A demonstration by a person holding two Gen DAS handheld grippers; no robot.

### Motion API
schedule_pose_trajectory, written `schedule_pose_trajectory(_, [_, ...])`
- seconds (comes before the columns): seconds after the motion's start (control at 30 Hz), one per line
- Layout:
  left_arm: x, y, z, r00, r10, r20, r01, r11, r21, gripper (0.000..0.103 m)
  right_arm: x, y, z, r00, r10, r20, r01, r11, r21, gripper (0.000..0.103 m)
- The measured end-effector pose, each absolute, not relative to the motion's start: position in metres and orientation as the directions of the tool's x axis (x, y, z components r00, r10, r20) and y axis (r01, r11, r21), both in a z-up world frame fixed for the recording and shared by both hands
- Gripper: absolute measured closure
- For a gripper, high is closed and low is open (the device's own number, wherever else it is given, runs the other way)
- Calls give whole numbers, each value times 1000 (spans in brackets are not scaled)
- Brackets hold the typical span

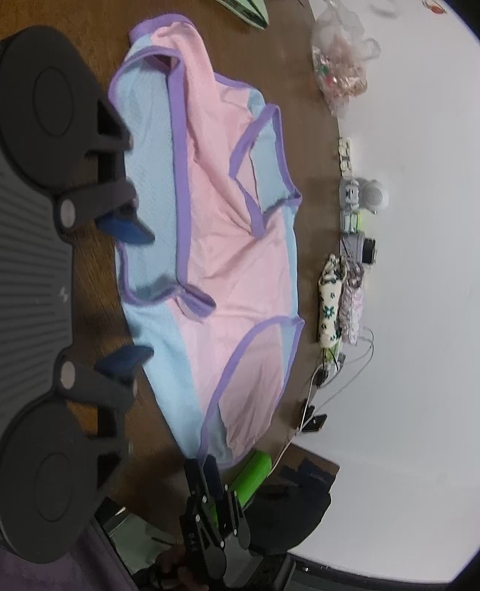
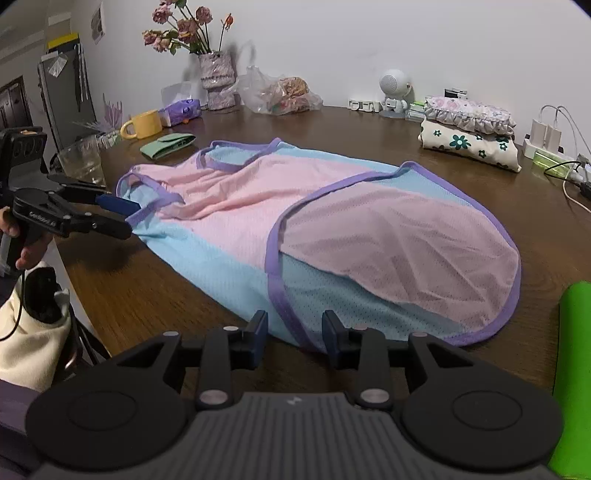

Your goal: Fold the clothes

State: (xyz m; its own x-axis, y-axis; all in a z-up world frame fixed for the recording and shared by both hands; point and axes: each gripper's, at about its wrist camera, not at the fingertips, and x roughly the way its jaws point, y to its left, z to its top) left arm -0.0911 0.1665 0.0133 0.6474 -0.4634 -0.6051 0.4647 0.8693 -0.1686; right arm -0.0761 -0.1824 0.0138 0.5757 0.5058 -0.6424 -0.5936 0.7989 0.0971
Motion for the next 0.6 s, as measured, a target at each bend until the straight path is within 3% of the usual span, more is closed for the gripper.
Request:
schedule_pose_trajectory(0.1, [-92,167,10,643,-489,-589,471,860,-199,88,-77,-179,13,580,499,-643,-595,799,83,71])
schedule_pose_trajectory(0.2, [-96,164,7,644,-493,-585,477,857,-196,98,-80,-175,11,595,483,-642,-594,803,55,77])
schedule_pose_trajectory(0.27, [-99,164,5,640,-501,-582,484,851,-201,99,-81,-175,10,616,463,-637,-574,818,40,85])
schedule_pose_trajectory(0.33, [-102,168,3,620,-537,-572,497,833,-243,100,-84,-176,11,621,457,-636,-566,824,39,100])
schedule_pose_trajectory(0.6, [-110,192,24,680,-573,-457,487,819,-302,102,-89,-185,33,627,466,-624,-565,824,49,101])
